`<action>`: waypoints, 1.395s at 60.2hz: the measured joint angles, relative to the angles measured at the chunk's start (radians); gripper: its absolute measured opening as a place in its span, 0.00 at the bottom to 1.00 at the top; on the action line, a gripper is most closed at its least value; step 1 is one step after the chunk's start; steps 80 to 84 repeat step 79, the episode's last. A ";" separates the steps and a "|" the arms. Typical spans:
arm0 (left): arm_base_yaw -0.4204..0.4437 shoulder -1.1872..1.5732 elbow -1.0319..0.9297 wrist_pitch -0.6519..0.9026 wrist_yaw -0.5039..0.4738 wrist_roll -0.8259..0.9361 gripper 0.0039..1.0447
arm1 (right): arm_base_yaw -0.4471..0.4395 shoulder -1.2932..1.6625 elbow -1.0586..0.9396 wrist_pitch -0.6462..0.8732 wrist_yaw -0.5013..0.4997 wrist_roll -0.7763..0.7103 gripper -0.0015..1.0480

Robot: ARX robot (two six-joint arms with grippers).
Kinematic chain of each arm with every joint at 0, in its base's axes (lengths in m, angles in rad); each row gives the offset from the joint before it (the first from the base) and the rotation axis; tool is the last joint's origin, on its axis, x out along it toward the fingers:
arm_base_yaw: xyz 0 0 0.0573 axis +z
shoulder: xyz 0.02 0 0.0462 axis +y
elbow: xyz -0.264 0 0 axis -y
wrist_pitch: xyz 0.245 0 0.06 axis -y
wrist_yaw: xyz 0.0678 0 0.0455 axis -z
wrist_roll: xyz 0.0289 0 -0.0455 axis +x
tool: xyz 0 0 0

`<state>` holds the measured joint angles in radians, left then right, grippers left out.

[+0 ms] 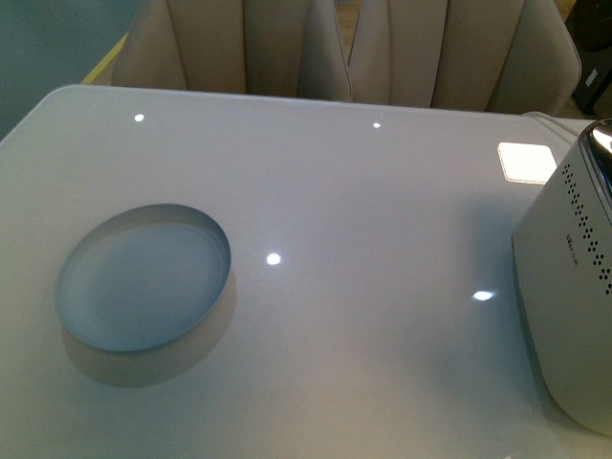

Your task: Left arm holds plate, right arm toasts bread

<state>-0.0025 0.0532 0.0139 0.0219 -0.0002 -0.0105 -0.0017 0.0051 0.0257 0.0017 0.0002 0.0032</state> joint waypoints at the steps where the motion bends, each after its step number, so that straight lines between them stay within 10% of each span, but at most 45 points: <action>1: 0.000 -0.018 0.000 -0.010 0.000 0.000 0.03 | 0.000 0.000 0.000 0.000 0.000 0.000 0.91; 21: 0.000 -0.047 0.000 -0.021 0.000 -0.001 0.03 | 0.000 0.000 0.000 0.000 0.000 0.000 0.91; 53: 0.000 -0.047 0.000 -0.021 0.000 0.002 0.95 | 0.000 0.000 0.000 0.000 0.000 0.000 0.91; 84: 0.000 -0.047 0.000 -0.021 0.000 0.002 0.94 | 0.000 0.000 0.000 0.000 0.000 0.000 0.91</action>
